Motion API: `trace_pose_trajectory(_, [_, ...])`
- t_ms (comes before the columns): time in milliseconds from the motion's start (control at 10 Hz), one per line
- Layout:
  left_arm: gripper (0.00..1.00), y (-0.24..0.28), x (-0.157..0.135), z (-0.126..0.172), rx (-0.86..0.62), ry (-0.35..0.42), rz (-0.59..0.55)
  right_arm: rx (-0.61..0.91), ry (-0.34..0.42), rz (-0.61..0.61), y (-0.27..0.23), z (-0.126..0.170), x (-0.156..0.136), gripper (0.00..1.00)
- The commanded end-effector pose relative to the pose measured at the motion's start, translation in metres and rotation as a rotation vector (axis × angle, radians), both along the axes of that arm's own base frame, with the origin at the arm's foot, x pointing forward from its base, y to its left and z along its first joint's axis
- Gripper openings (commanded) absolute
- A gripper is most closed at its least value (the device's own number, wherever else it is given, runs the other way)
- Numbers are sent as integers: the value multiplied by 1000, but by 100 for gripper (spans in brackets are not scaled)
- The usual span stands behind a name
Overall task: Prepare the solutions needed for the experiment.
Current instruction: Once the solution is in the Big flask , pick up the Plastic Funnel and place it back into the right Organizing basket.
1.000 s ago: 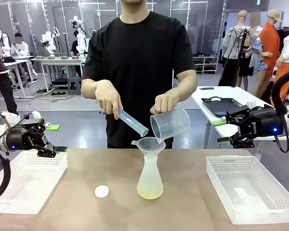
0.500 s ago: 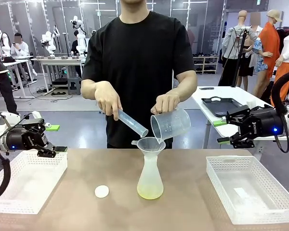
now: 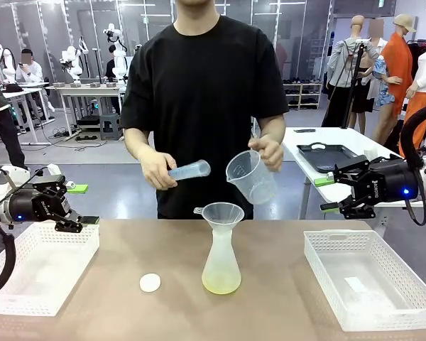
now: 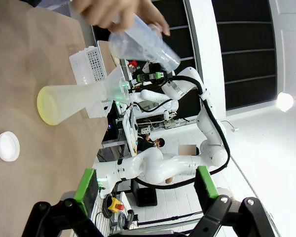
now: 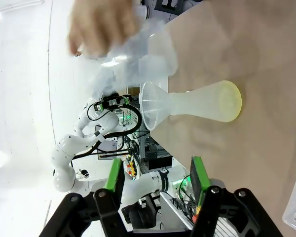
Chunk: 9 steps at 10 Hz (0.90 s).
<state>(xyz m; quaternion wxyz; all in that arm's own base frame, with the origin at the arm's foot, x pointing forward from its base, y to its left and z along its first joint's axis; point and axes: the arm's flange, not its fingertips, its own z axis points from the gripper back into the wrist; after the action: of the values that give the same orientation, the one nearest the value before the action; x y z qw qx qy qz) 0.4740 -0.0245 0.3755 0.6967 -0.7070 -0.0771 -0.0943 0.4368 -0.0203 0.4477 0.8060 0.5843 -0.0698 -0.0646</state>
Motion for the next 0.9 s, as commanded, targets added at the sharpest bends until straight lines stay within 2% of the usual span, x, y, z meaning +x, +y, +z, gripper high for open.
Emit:
trace_pose_trajectory(0, [100,-3,2,2,-11,-3,13,0,14,3,0,1,0,68])
trace_pose_trajectory(800, [100,-3,2,2,-11,-3,13,0,14,3,0,1,0,68])
